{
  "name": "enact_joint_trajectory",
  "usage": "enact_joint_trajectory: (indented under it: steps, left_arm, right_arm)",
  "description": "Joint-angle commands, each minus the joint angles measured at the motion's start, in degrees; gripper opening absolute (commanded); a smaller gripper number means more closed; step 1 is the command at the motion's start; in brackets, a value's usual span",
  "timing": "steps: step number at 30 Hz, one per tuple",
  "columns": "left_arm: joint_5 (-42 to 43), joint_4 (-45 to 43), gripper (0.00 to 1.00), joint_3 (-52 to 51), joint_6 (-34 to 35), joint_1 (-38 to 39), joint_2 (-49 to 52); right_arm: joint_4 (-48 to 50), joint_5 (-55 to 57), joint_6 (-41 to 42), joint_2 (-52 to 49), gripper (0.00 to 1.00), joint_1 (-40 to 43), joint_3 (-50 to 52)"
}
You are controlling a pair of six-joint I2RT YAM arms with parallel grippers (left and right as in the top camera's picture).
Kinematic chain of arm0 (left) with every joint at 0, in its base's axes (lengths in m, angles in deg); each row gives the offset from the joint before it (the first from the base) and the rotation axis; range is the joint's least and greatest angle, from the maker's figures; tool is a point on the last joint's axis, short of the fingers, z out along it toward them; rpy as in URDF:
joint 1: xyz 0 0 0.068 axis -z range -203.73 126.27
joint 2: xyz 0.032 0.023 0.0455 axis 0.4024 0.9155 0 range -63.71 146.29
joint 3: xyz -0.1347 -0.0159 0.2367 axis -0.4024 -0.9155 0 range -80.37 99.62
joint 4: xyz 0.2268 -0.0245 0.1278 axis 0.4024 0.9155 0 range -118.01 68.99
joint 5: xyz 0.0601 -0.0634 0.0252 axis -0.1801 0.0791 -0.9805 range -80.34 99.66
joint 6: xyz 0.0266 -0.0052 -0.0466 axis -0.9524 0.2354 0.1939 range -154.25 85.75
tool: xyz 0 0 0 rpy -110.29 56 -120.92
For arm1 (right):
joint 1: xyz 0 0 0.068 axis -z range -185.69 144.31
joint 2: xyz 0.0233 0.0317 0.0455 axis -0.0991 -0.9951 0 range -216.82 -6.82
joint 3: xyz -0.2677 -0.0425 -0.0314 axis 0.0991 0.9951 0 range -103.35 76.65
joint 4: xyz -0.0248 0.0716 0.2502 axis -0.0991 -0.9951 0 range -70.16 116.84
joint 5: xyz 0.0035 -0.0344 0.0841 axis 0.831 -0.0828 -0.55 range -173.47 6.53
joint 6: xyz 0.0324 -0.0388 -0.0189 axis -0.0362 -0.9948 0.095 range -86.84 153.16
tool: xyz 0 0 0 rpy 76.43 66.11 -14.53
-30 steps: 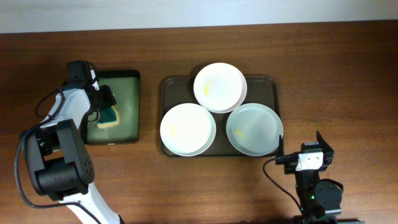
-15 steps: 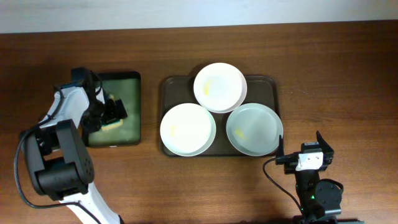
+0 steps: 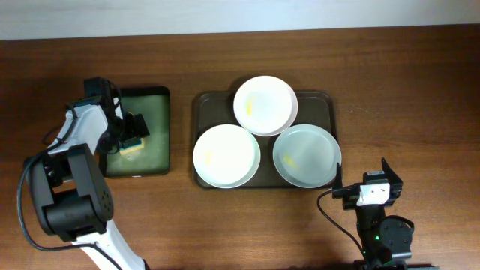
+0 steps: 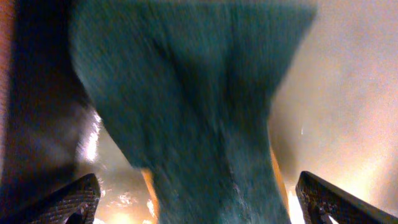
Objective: Clean dirty plates on tray and stack at the side
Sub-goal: 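Dip and rub the sponge in the soapy water with the left gripper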
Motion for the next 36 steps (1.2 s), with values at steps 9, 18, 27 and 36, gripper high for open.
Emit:
enact_joint_trajectory:
  steps: [9, 18, 27, 36]
  left_arm:
    - [-3.3, -1.9, 0.15, 0.9, -0.1, -0.2, 0.8]
    - [4.8, 11.5, 0.00, 13.5, -0.1, -0.2, -5.7]
    - [6.1, 11.1, 0.00, 13.1, -0.1, -0.2, -11.0]
    - [5.9, 5.4, 0.00, 2.2, 2.7, -0.2, -8.8]
  right_arm:
    - [-0.2, 1.0, 0.1, 0.4, 0.98, -0.2, 0.4]
    - [-0.2, 1.0, 0.1, 0.4, 0.98, -0.2, 0.4]
    - [-0.2, 1.1, 0.1, 0.4, 0.98, -0.2, 0.4]
    - [-0.2, 1.1, 0.1, 0.4, 0.98, -0.2, 0.4]
